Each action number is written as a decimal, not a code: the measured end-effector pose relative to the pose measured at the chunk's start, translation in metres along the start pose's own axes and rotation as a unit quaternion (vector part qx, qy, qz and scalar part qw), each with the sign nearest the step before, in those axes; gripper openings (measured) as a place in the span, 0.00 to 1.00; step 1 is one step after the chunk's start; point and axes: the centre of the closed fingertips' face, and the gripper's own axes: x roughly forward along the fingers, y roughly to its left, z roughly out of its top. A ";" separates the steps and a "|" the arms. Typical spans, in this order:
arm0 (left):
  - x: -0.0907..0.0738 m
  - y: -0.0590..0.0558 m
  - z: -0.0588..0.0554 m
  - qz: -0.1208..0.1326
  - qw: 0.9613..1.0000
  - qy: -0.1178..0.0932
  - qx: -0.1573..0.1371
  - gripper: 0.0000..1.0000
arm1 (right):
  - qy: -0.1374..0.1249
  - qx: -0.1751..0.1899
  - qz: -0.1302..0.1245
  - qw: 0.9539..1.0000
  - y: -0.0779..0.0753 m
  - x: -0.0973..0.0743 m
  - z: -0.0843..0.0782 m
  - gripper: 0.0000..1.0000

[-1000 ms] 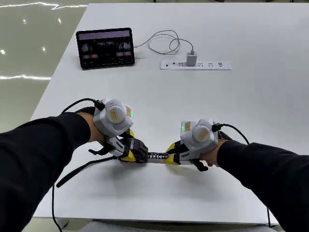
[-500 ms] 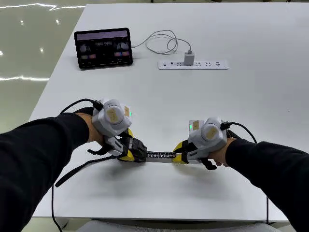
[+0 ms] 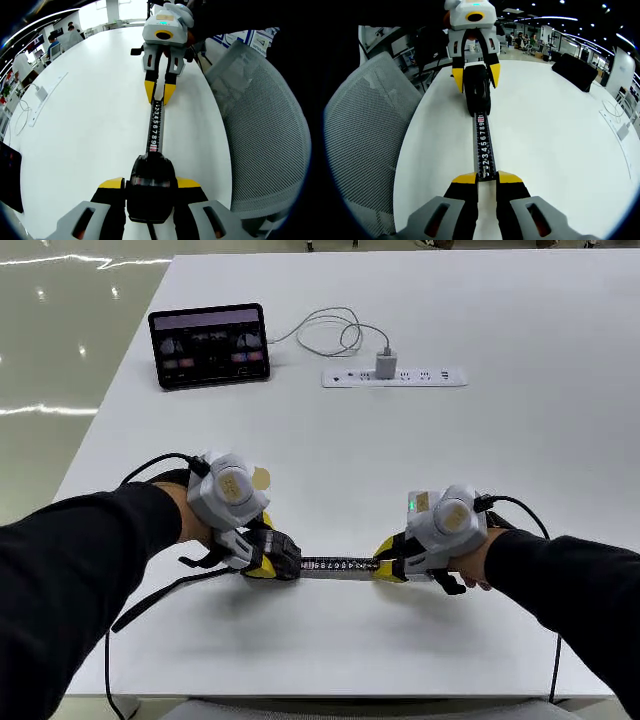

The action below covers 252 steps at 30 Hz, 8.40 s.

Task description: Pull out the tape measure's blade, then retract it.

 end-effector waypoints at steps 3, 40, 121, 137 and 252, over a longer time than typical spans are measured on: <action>0.000 0.002 0.000 0.001 1.000 0.001 0.000 0.33 | 0.002 0.003 -0.002 1.000 -0.001 -0.005 -0.005 0.07; 0.001 -0.002 -0.001 0.006 1.000 0.003 -0.015 0.33 | 0.025 0.018 -0.016 0.999 -0.010 -0.051 -0.057 0.07; 0.000 -0.003 0.003 0.012 0.999 -0.022 -0.024 0.34 | 0.087 -0.013 -0.019 0.996 -0.012 -0.073 -0.086 0.10; -0.004 0.006 0.003 0.054 0.995 -0.051 -0.069 0.38 | 0.066 0.013 -0.068 0.995 -0.016 -0.076 -0.070 0.19; -0.040 0.027 -0.001 0.401 0.797 -0.232 -0.389 1.00 | 0.004 0.077 -0.116 0.990 0.002 -0.123 -0.076 0.76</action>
